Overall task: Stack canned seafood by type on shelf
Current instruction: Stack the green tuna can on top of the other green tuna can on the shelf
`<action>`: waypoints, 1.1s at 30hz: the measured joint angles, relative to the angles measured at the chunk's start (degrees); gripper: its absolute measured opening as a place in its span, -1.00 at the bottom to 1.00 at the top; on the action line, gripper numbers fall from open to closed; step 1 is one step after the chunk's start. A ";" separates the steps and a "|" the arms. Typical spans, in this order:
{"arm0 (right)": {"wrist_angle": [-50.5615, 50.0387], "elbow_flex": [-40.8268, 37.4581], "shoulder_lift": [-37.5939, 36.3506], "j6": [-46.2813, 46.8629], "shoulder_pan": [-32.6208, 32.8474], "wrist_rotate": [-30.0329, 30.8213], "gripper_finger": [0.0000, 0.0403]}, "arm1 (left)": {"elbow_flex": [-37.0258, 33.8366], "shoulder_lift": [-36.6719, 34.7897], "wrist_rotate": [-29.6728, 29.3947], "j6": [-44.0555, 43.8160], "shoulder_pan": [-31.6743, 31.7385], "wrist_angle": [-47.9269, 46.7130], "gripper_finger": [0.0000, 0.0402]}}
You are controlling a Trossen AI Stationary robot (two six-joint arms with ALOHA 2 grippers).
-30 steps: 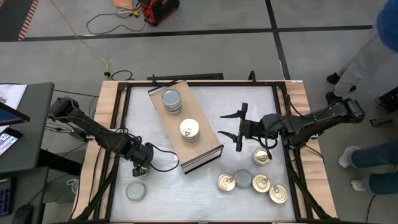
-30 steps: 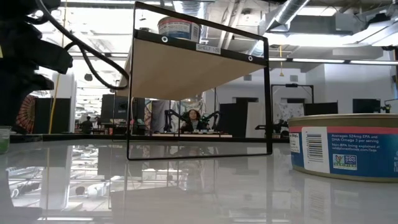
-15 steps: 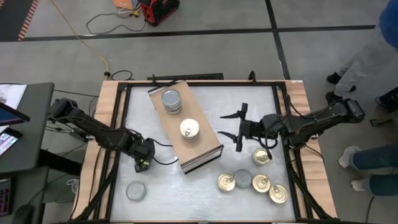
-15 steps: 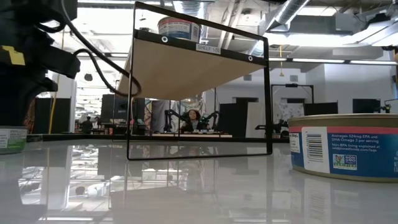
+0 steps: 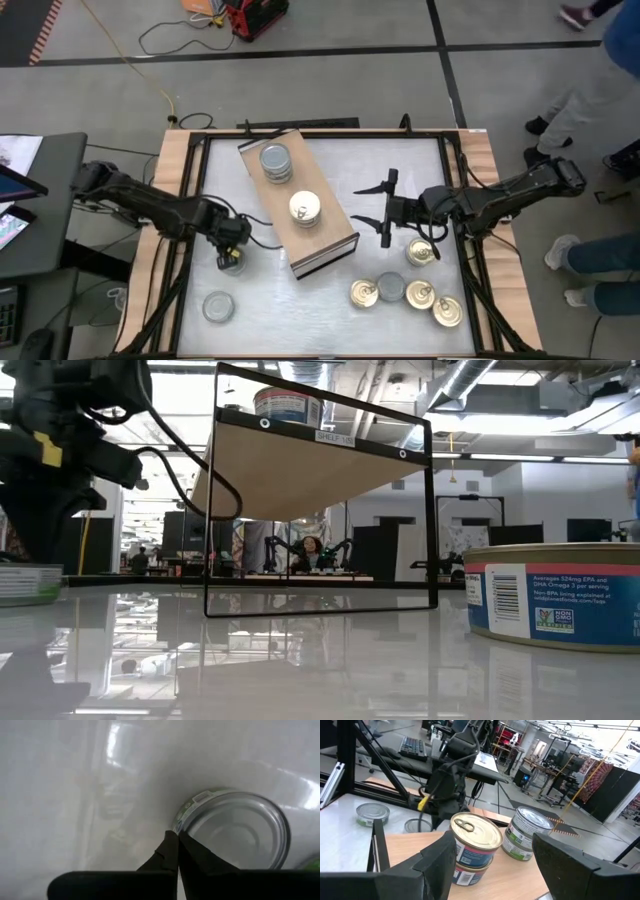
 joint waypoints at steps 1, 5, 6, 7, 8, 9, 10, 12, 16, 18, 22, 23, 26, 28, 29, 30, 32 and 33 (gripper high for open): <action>0.00 0.00 0.00 0.07 0.00 0.00 0.44 | 0.00 -0.56 -0.39 0.16 0.56 -0.67 -1.00; -0.02 0.00 0.10 0.25 0.00 0.00 0.44 | -0.11 -2.32 -1.04 0.79 2.11 -1.77 -1.00; 0.02 0.00 0.21 0.27 0.00 0.00 0.44 | -0.50 -2.76 -1.01 0.74 2.36 -1.77 -1.00; -0.08 0.00 0.25 0.32 0.00 0.00 0.44 | -0.93 -3.11 -1.02 0.36 2.62 -1.86 -1.00; -0.27 0.00 0.28 0.60 0.00 -0.01 0.44 | -1.37 -3.35 -0.98 -0.28 2.80 -1.89 -1.00; -0.33 0.00 0.28 0.81 0.00 -0.02 0.44 | -1.84 -3.71 -0.89 -0.98 2.82 -2.02 -1.00; -0.27 0.00 0.28 0.92 0.00 -0.02 0.44 | -2.20 -4.14 -0.92 -1.47 2.80 -2.05 -1.00; -0.25 0.00 0.27 0.93 0.00 -0.02 0.44 | -2.65 -5.07 -1.07 -2.25 2.72 -2.47 -1.00; -0.26 0.00 0.26 0.95 -0.02 -0.02 0.44 | -3.17 -6.74 -3.31 -3.76 2.74 -5.25 -1.00; -0.28 0.00 0.26 0.95 -0.02 -0.02 0.44 | -3.13 -7.50 -4.44 -4.34 2.74 -6.40 -1.00; -0.30 0.00 0.26 0.93 -0.02 -0.02 0.44 | -1.35 -9.78 -5.83 -4.43 2.71 -6.98 -1.00; -0.31 0.00 0.26 0.92 -0.02 -0.02 0.44 | -0.84 -10.48 -5.98 -4.44 2.71 -6.71 -1.00; -0.43 0.00 0.26 0.90 -0.06 -0.02 0.44 | -0.39 -12.63 -7.07 -8.44 2.41 -6.31 -0.99; -0.43 0.00 0.26 0.88 -0.37 -0.02 0.44 | -0.39 -13.76 -8.48 -10.27 2.31 -7.68 -0.94; -0.48 0.00 0.26 0.86 -0.61 -0.04 0.44 | -0.39 -14.33 -8.94 -10.39 2.23 -8.00 -0.90; -0.52 0.00 0.26 0.88 -0.77 -0.04 0.44 | -0.39 -14.95 -9.29 -10.48 2.13 -7.92 -0.85; -0.77 0.00 0.30 0.87 -1.21 -0.02 0.44 | -0.39 -16.50 -9.74 -10.48 2.06 -7.52 -0.73; -0.76 0.00 0.51 0.86 -1.43 -0.03 0.44 | -0.39 -17.25 -10.33 -10.46 2.08 -7.40 -0.67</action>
